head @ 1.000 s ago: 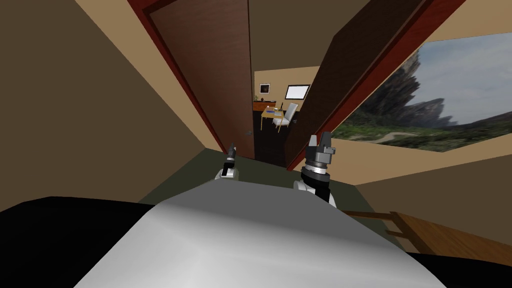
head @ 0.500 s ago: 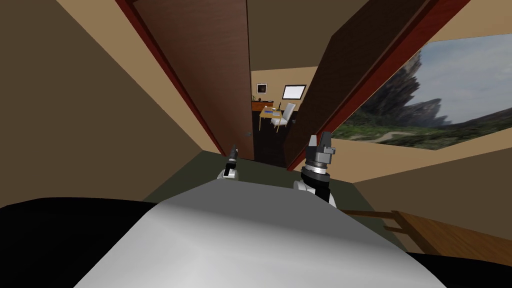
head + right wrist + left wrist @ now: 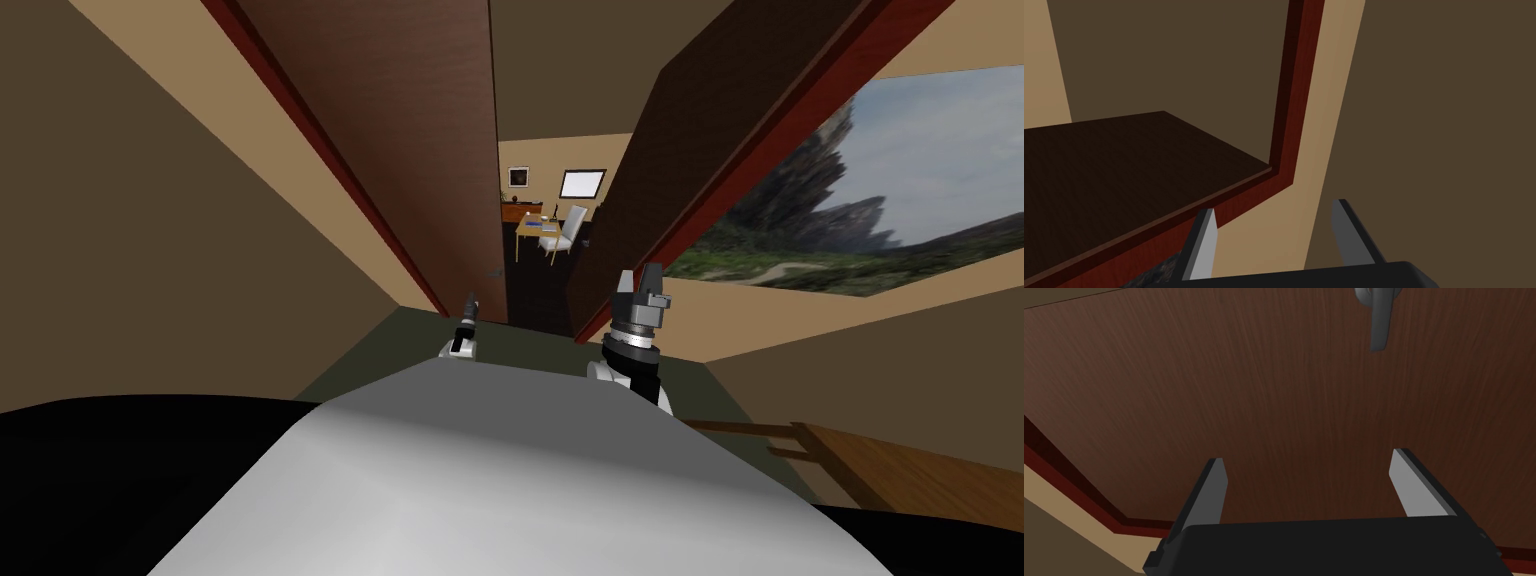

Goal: Push the door open

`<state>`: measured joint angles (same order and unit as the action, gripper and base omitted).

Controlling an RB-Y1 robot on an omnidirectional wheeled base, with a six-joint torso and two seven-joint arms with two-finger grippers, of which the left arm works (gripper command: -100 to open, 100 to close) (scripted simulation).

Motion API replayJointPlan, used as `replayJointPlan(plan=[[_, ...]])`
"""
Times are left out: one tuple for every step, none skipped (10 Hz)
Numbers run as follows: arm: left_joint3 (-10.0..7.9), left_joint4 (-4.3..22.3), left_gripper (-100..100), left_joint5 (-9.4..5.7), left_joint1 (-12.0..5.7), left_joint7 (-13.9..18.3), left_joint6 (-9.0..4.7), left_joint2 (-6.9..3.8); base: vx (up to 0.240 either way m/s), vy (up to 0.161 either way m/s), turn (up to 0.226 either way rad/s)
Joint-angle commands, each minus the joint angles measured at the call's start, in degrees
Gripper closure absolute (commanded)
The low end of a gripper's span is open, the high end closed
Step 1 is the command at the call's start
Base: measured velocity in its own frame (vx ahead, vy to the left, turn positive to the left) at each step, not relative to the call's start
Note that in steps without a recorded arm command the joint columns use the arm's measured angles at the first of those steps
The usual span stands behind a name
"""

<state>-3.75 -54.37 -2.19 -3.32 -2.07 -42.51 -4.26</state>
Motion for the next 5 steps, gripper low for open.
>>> replayJointPlan(plan=[[0.02, 2.6, -100, 0.03, -0.99, 0.2, -0.51, 0.23, 0.070, 0.084, -0.068], [0.03, 3.9, -100, 0.05, -1.60, 0.3, -0.79, 0.35, 0.059, 0.084, -0.066], [0.04, 5.5, -100, 0.06, -2.20, 0.4, -1.06, 0.48, 0.076, 0.078, -0.069], [0.05, 7.0, -100, 0.08, -2.80, 0.5, -1.32, 0.61, 0.092, 0.058, -0.059], [0.05, 8.3, -100, 0.09, -3.31, 0.6, -1.56, 0.76, 0.090, 0.057, -0.057]])
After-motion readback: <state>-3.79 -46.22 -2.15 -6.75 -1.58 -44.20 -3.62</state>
